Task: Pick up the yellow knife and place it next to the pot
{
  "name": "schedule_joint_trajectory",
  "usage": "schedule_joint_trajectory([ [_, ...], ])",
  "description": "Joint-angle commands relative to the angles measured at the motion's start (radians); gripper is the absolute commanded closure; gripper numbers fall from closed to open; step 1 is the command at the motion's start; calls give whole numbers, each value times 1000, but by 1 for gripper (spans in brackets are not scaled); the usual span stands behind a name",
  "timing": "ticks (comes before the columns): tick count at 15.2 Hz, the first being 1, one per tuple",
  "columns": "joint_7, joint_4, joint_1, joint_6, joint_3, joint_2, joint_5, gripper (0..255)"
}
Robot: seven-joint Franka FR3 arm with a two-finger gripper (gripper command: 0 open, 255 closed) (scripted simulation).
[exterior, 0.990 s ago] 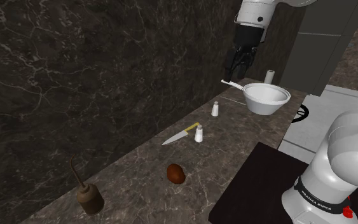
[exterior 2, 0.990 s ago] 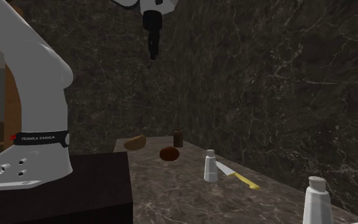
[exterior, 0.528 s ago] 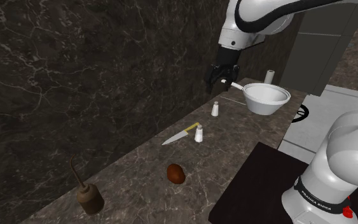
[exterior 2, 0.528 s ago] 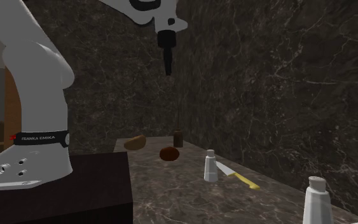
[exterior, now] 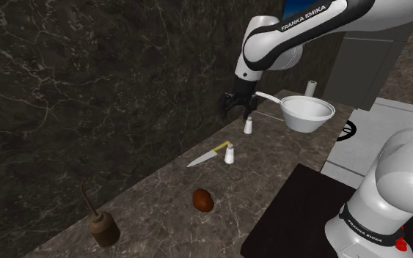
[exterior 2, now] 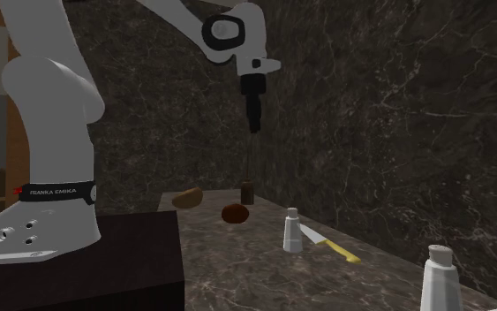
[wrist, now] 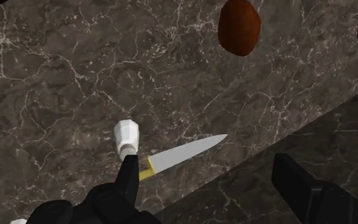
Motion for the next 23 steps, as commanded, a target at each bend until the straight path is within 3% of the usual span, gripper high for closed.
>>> schedule_joint_trajectory([
  [1,36,16,-6,65,3,75,14,0],
  [12,174,169,-33,331,-15,481,110,0],
  [23,279,432,-83,475,-26,882,241,0],
])
